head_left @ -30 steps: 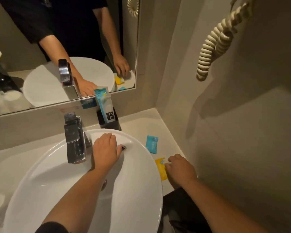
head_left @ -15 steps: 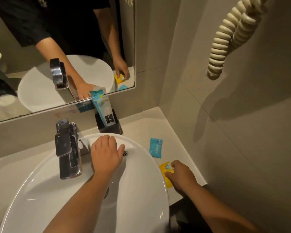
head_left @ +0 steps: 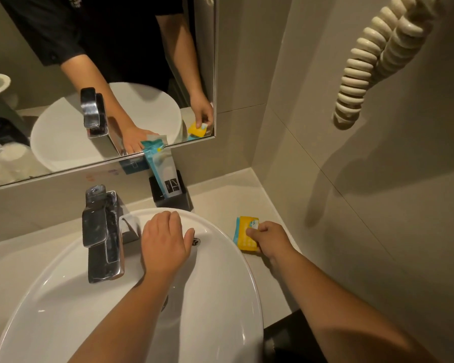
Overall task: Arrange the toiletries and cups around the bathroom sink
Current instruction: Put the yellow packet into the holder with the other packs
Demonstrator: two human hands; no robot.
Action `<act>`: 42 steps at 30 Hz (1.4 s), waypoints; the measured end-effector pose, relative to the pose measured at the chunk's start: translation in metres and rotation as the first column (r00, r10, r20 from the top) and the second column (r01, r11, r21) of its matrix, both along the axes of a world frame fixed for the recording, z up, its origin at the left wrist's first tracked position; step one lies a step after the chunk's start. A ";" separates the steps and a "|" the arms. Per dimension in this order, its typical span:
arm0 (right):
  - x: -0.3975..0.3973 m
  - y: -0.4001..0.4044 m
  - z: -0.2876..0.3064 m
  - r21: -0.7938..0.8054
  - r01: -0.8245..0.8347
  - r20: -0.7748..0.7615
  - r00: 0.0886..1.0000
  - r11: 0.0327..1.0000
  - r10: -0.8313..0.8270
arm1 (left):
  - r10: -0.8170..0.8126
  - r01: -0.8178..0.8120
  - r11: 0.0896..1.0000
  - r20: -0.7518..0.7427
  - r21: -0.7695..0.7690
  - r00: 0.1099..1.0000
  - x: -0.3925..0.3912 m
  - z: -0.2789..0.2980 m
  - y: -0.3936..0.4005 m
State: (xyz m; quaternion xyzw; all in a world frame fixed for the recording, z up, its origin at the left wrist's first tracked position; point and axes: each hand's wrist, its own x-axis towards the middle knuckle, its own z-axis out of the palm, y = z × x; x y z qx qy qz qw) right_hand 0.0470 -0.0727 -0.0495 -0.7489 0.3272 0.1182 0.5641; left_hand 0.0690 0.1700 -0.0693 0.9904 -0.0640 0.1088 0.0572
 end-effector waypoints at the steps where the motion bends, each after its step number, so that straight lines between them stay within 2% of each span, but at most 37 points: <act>1: 0.004 0.002 -0.004 -0.018 0.007 -0.008 1.000 1.000 -0.007 | 0.007 -0.007 1.000 -0.006 0.001 1.000 0.000 0.000 0.000; 6: 0.021 0.010 -0.013 -0.340 -0.155 -0.099 0.987 0.927 0.129 | 0.017 -0.016 0.999 -0.024 0.038 1.000 -0.001 0.001 -0.001; 10: 0.026 0.017 -0.020 -0.395 -0.191 -0.111 0.981 0.899 0.159 | 0.034 -0.032 0.998 -0.044 0.048 0.998 -0.002 0.002 -0.002; 15: 0.027 0.018 -0.026 -0.323 -0.153 -0.081 0.988 0.934 0.134 | 0.035 -0.031 0.998 -0.071 0.060 0.997 -0.002 0.006 -0.003; 22: 0.042 0.016 -0.012 -0.064 -0.091 0.010 0.996 0.994 0.091 | 0.033 -0.024 0.997 -0.128 0.072 0.991 -0.003 0.011 -0.004; 27: 0.073 0.018 0.027 0.002 -0.244 0.169 0.956 0.970 0.240 | 0.035 -0.022 0.997 -0.172 0.077 0.985 -0.004 0.018 -0.005; 35: 0.118 0.077 0.087 0.083 -0.553 0.390 0.784 0.829 0.483 | 0.036 -0.019 0.997 -0.234 0.074 0.972 -0.002 0.015 -0.002; 38: 0.126 0.098 0.089 0.078 -0.597 0.410 0.749 0.798 0.520 | 0.039 -0.022 0.997 -0.237 0.072 0.971 -0.002 0.017 -0.002; 42: 0.133 0.116 0.080 0.095 -0.593 0.431 0.748 0.799 0.504 | 0.028 -0.022 0.999 -0.183 0.033 0.983 -0.003 0.017 -0.003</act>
